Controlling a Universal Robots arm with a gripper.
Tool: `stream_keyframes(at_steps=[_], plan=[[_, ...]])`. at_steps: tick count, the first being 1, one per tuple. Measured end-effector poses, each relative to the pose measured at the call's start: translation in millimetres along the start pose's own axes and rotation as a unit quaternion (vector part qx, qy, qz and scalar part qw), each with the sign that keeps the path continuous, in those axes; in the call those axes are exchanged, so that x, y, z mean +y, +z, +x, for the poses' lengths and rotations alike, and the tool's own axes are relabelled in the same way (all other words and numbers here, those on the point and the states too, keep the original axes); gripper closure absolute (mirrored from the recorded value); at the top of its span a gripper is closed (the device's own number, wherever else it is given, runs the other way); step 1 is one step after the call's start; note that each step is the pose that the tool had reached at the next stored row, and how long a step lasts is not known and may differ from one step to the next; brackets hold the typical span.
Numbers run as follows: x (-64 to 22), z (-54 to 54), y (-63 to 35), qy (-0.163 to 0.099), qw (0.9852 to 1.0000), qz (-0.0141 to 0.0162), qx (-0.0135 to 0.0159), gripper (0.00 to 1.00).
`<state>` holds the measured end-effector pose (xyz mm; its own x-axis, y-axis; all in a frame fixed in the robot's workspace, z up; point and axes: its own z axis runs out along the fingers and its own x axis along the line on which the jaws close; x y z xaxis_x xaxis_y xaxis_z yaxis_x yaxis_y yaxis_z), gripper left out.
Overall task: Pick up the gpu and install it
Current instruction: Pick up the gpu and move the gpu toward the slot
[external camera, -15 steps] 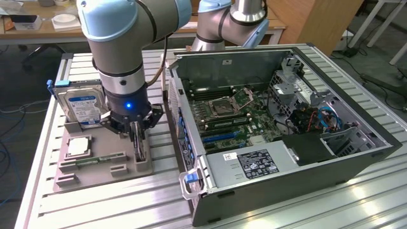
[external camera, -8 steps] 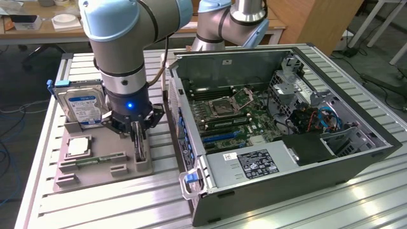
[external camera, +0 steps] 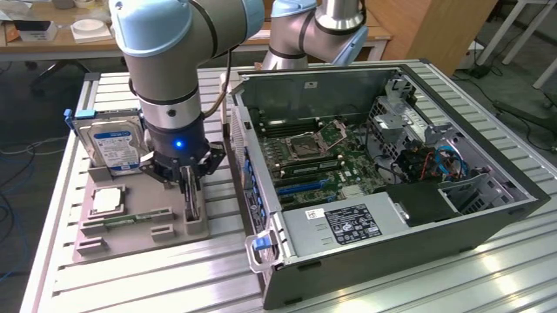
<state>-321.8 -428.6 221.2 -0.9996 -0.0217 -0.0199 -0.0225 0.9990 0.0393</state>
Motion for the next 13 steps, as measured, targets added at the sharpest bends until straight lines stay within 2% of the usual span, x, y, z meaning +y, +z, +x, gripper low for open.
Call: stream_keyframes(at_steps=[8,13], plan=[[0.1,2.4,-0.1,0.0,1.0,0.0002,-0.0019,0.66],[0.1,2.6,-0.1,0.0,1.0,0.0002,-0.002,0.66]])
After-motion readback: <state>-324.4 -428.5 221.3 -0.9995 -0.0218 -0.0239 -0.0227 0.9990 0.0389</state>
